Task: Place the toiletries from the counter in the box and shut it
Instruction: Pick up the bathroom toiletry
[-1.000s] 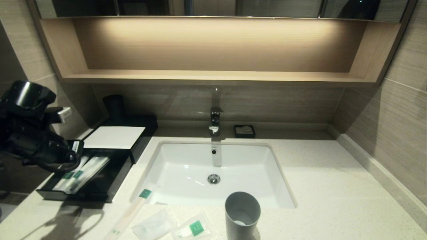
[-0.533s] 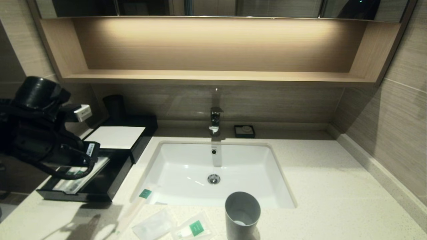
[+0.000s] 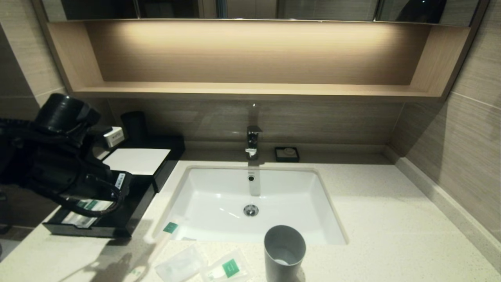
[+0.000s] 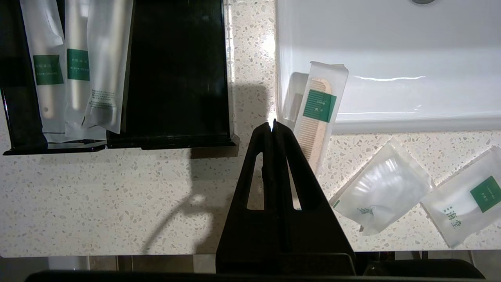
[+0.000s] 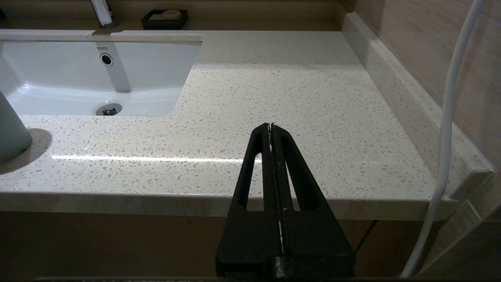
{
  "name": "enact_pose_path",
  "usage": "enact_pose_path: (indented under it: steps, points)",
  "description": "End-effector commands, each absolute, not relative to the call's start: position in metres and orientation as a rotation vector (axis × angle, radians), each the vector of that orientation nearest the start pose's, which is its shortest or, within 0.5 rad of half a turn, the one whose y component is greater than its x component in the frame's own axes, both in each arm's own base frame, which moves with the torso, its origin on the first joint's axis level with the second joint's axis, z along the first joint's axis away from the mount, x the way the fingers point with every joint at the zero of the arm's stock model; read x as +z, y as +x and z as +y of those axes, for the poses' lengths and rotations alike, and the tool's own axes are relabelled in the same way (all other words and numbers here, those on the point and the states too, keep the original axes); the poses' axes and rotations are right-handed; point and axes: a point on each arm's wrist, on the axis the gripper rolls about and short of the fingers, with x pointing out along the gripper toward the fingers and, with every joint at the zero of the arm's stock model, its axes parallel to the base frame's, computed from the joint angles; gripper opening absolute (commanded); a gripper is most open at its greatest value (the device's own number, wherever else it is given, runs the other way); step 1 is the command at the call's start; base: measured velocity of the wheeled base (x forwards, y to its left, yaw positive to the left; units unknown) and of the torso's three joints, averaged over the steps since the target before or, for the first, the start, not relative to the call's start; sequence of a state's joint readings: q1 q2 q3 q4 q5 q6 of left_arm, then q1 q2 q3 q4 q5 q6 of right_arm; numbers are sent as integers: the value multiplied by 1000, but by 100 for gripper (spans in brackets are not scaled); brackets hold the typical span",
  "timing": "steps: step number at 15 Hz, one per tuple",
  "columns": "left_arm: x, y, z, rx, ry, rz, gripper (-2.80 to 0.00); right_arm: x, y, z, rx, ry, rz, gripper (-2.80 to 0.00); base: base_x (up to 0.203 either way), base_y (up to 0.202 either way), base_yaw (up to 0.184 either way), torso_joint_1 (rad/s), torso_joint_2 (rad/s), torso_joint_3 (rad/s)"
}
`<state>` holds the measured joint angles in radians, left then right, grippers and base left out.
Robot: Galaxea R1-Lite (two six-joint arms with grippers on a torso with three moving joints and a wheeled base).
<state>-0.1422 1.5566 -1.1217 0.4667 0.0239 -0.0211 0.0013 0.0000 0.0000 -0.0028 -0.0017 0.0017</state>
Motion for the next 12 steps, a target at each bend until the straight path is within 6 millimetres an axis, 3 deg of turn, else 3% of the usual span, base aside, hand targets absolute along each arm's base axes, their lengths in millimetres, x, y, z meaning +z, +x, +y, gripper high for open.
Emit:
enact_pose_path:
  steps: [1, 5, 6, 12]
  points:
    - [211, 247, -37, -107, 60, 919, -280, 76, -23, 0, 0, 2, -3, -280, 0, 0, 0, 0, 0, 0]
    - [197, 248, -43, -128, 76, 970, -280, 76, -23, 0, 0, 2, -3, -280, 0, 0, 0, 0, 0, 0]
    - [196, 248, -46, -137, 79, 975, 0, 75, -23, 0, 0, 2, -2, -280, 0, 0, 0, 0, 0, 0]
    - [186, 246, -69, -221, 137, 1008, 0, 76, -23, 0, 0, 2, -3, -280, 0, 0, 0, 0, 0, 0]
